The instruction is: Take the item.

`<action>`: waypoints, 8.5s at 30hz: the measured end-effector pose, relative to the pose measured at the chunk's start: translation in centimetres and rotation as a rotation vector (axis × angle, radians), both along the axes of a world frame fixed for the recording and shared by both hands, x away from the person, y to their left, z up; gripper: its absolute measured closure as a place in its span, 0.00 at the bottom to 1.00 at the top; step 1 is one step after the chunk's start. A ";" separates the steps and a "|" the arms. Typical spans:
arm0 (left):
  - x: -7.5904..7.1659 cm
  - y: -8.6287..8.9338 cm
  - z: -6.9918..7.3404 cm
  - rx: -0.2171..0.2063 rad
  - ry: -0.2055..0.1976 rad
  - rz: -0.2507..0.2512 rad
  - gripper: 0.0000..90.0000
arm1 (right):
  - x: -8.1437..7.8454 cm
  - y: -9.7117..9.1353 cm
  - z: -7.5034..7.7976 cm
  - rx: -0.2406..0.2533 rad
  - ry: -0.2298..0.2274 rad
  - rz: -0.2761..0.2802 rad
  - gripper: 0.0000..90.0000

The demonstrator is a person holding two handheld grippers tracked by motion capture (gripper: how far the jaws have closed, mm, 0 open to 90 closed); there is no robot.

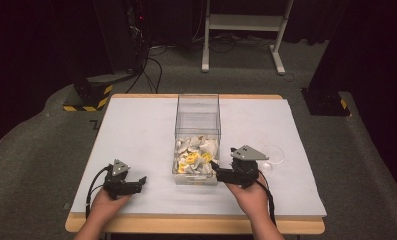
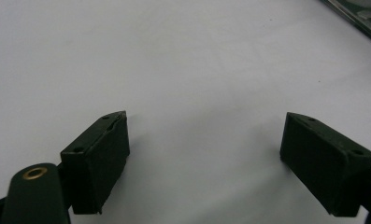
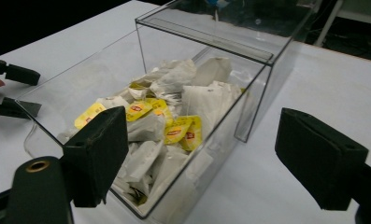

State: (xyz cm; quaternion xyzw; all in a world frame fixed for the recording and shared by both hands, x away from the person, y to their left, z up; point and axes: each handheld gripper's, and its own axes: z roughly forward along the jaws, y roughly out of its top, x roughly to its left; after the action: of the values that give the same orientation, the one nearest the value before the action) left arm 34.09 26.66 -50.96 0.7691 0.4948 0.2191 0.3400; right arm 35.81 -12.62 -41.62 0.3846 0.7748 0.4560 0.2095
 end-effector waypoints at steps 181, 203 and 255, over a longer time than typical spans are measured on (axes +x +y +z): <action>0.0 0.0 0.0 -0.001 0.000 0.000 0.18 | -1.6 -2.5 2.6 0.221 -0.222 -0.063 1.00; 0.0 0.0 0.0 -0.004 0.002 -0.002 0.18 | -1.4 -7.6 2.9 0.226 -0.239 -0.203 1.00; 0.0 0.0 0.0 -0.006 0.004 -0.003 0.18 | -2.0 -15.7 0.5 0.175 -0.186 -0.423 0.99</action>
State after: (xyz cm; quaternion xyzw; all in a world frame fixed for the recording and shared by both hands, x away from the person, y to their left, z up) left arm 34.11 26.70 -50.96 0.7691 0.4951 0.2158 0.3417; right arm 33.77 -28.31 -41.07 0.5113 0.6118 0.5009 0.3368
